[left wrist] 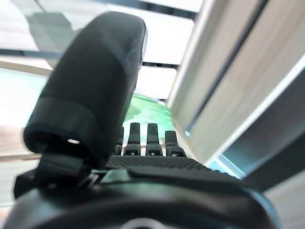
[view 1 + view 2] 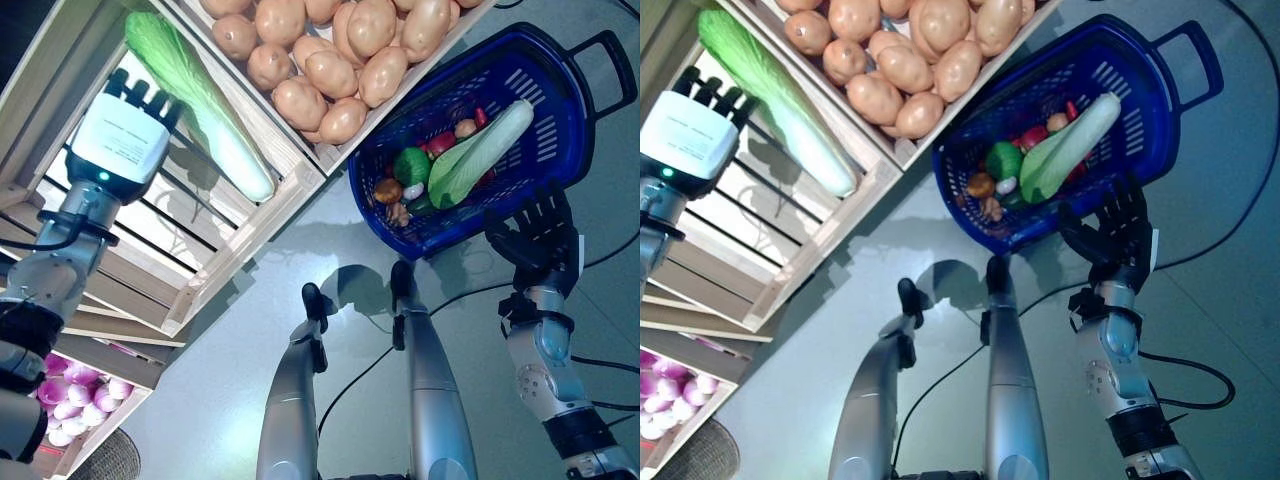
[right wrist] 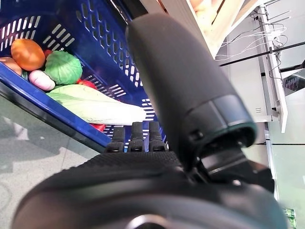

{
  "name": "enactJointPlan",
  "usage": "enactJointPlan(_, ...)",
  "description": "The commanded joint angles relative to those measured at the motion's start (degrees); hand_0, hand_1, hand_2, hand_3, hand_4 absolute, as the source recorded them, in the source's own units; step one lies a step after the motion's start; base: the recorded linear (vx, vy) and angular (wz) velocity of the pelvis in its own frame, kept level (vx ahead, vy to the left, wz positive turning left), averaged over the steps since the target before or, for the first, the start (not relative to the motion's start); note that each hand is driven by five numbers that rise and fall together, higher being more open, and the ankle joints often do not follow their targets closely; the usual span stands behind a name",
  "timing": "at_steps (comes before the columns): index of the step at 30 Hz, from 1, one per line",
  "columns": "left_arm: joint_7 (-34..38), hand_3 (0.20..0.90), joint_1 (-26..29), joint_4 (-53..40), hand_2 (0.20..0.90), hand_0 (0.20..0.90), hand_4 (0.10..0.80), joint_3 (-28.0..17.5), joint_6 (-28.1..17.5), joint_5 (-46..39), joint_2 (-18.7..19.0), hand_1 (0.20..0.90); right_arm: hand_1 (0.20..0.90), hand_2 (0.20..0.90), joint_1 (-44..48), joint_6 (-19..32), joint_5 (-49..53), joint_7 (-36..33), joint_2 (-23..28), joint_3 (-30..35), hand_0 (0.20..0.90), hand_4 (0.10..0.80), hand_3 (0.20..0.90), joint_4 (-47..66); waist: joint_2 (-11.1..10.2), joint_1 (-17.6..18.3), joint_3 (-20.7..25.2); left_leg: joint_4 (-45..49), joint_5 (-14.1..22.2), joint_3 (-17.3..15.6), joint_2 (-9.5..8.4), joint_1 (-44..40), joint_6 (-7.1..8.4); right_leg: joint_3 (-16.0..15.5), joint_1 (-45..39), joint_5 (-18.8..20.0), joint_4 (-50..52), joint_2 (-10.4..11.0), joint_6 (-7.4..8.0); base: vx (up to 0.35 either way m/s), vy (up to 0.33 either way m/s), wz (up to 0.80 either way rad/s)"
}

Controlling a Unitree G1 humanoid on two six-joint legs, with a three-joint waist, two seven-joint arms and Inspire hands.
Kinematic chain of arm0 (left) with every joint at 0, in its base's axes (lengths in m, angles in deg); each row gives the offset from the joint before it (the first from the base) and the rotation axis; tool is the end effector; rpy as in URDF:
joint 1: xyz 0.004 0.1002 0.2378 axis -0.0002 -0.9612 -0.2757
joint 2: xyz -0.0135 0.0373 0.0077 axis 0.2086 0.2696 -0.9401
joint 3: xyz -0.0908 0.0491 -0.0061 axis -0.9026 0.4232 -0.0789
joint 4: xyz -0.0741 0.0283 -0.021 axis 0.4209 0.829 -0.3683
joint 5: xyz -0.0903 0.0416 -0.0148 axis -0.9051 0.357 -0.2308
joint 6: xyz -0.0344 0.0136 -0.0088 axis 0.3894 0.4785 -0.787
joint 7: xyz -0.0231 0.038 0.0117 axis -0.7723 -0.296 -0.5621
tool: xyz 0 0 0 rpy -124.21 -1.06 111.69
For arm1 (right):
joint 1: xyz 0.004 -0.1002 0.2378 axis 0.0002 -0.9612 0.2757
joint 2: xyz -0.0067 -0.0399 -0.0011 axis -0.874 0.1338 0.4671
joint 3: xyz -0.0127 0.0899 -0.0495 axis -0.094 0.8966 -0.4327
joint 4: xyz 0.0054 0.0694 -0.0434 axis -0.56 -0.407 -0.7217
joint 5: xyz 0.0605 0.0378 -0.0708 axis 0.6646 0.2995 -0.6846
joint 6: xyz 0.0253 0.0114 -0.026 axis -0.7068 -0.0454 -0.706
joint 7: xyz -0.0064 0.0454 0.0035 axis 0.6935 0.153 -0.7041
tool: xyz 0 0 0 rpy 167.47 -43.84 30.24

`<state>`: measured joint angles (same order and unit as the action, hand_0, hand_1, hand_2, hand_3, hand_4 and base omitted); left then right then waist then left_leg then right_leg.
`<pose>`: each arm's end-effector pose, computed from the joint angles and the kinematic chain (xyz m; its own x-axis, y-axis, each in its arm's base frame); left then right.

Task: Put vegetables into the basket

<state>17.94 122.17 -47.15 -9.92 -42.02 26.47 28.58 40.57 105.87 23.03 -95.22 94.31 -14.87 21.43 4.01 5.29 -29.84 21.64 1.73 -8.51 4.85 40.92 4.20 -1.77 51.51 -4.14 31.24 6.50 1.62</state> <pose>0.2843 0.3362 0.2175 0.8350 -0.2045 0.5108 -0.5044 -0.6554 0.5622 0.2373 -0.2287 0.0942 0.8847 -0.3868 0.2602 0.2829 0.8891 0.3598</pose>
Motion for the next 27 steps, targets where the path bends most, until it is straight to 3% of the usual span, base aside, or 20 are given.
enactJointPlan(1,4.5,0.900,5.9,-0.1,0.900,0.900,0.800,-5.0,4.7,-1.4,2.5,0.900,0.900,0.900,0.7,3.6,0.0,1.3,3.2,2.7,0.900,0.800,0.900,7.3,0.2,2.1,0.0,2.8,-2.4,-1.0,0.62,5.3,0.54,-1.6,-3.3,-0.6,-1.9,2.4,1.47,0.012,0.032,-0.01)
enactJointPlan(11,6.4,0.900,10.4,0.9,0.900,0.900,0.800,-1.8,3.2,-1.3,0.9,0.900,0.900,0.900,0.9,3.4,0.1,1.0,2.2,2.5,0.900,0.800,0.900,7.7,-1.1,2.8,0.0,6.8,0.0,-0.8,0.98,7.5,-0.30,-0.8,-0.8,-1.0,1.2,2.7,1.65,0.016,0.015,-0.03)
enactJointPlan(22,1.0,0.900,14.2,0.4,0.900,0.900,0.800,2.2,-0.5,-1.1,0.2,0.900,0.900,0.900,2.6,1.7,-0.4,-0.3,2.1,2.1,0.900,0.800,0.900,8.1,-1.0,3.4,0.0,9.0,1.7,-1.1,0.74,8.3,-0.91,0.5,0.8,-1.3,3.7,2.6,2.08,0.040,0.024,-0.01)
enactJointPlan(27,-1.0,0.900,14.5,-0.1,0.900,0.900,0.800,3.1,-0.2,-1.4,-0.1,0.900,0.900,0.900,2.7,1.5,-1.1,-0.9,2.3,2.2,0.900,0.800,0.900,8.9,-0.9,3.6,0.0,9.2,2.0,-1.5,0.66,8.5,-1.11,0.8,1.1,-1.4,3.8,2.5,2.12,0.008,0.013,-0.01)
